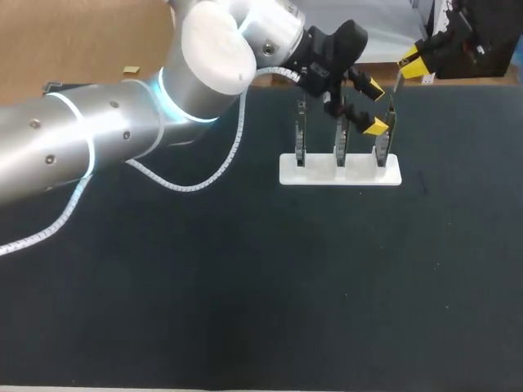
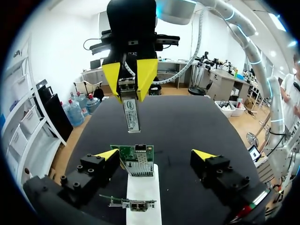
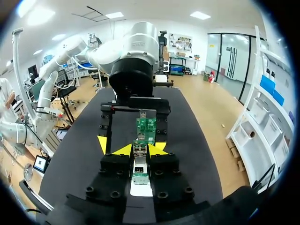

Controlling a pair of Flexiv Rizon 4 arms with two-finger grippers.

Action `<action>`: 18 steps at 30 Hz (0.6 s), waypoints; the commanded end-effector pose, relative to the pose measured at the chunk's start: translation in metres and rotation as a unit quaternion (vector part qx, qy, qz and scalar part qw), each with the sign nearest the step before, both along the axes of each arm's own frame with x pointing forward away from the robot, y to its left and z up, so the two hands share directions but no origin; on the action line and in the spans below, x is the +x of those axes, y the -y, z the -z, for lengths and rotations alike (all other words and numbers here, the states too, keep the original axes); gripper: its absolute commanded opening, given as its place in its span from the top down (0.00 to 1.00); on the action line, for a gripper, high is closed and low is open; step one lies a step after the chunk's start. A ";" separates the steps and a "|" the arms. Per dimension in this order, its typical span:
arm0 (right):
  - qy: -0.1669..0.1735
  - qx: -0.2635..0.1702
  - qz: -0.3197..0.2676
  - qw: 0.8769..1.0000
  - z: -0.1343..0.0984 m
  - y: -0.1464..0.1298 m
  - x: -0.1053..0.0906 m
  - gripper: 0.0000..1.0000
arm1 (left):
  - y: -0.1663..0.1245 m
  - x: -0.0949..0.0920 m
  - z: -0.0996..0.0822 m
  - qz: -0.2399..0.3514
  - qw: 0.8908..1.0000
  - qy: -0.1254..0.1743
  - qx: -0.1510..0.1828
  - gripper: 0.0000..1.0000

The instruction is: Pick up the optical module with the left hand, and insert it into the network port with the right hand.

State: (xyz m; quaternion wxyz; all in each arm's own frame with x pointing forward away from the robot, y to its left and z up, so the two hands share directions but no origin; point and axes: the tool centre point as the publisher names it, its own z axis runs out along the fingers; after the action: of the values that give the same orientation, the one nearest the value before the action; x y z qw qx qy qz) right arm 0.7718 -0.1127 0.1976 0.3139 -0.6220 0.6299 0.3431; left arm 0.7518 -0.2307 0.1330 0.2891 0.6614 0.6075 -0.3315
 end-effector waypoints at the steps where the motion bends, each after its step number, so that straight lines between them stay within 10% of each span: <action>1: 0.001 0.001 -0.001 1.000 0.000 0.001 0.002 1.00 | 0.001 0.005 0.001 0.002 1.000 -0.003 0.009 0.00; 18: 0.002 -0.002 0.000 1.000 -0.001 0.001 0.003 1.00 | 0.001 0.006 0.004 0.002 1.000 0.001 0.007 0.00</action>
State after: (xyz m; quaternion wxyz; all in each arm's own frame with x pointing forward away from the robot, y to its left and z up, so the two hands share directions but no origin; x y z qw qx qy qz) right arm 0.7735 -0.1140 0.1983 0.3140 -0.6233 0.6302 0.3403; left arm 0.7565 -0.2316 0.1296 0.2851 0.6649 0.6078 -0.3274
